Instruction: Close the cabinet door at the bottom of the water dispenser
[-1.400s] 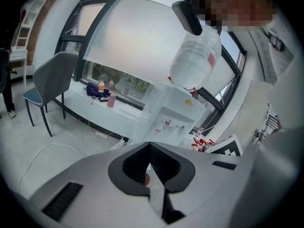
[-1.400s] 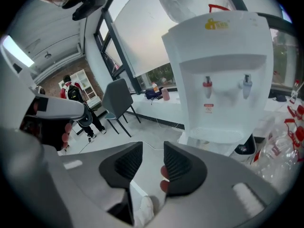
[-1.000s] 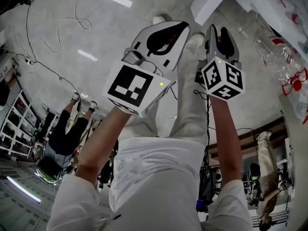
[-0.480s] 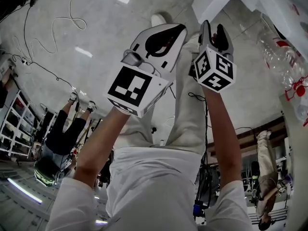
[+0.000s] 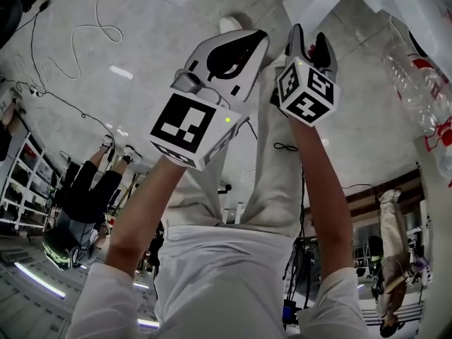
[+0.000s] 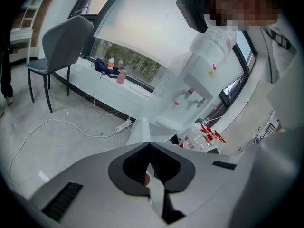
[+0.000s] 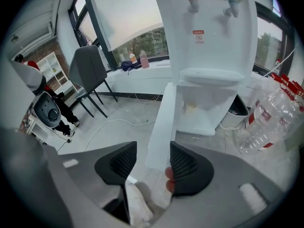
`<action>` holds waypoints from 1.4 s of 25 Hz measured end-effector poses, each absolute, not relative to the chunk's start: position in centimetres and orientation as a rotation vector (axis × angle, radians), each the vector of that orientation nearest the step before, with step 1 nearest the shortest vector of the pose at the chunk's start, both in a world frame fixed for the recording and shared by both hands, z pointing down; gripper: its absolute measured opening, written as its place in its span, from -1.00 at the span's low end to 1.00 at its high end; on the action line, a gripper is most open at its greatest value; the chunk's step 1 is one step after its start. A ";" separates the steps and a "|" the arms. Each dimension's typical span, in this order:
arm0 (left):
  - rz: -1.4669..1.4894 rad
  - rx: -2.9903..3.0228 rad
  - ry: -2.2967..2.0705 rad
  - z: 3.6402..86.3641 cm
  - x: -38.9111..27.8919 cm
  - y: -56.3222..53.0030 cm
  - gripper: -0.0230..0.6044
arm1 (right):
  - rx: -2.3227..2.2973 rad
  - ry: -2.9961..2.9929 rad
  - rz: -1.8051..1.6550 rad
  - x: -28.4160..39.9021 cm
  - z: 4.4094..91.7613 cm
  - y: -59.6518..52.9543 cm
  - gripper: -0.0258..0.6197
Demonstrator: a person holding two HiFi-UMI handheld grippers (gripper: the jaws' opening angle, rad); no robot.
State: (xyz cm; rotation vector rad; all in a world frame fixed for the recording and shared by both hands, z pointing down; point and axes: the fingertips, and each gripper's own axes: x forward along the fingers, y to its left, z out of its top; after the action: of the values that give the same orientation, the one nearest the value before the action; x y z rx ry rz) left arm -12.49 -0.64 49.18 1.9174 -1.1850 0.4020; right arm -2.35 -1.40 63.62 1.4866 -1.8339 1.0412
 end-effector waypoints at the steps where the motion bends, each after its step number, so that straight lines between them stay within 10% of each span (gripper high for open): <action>1: 0.403 1.917 -1.181 49.3 -12.5 -0.6 -0.92 | 1.491 -1.822 1.037 -2.3 63.9 -1.3 -0.25; 35: 0.414 1.979 -1.065 50.3 -8.7 -1.2 -0.92 | 1.531 -1.684 0.956 2.0 67.5 -0.3 -0.38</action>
State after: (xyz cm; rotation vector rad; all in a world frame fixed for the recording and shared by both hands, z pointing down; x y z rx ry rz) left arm -8.67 -1.23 50.25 1.9787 -1.0650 0.4137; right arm 2.05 -0.31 67.46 1.5305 -1.6842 0.9556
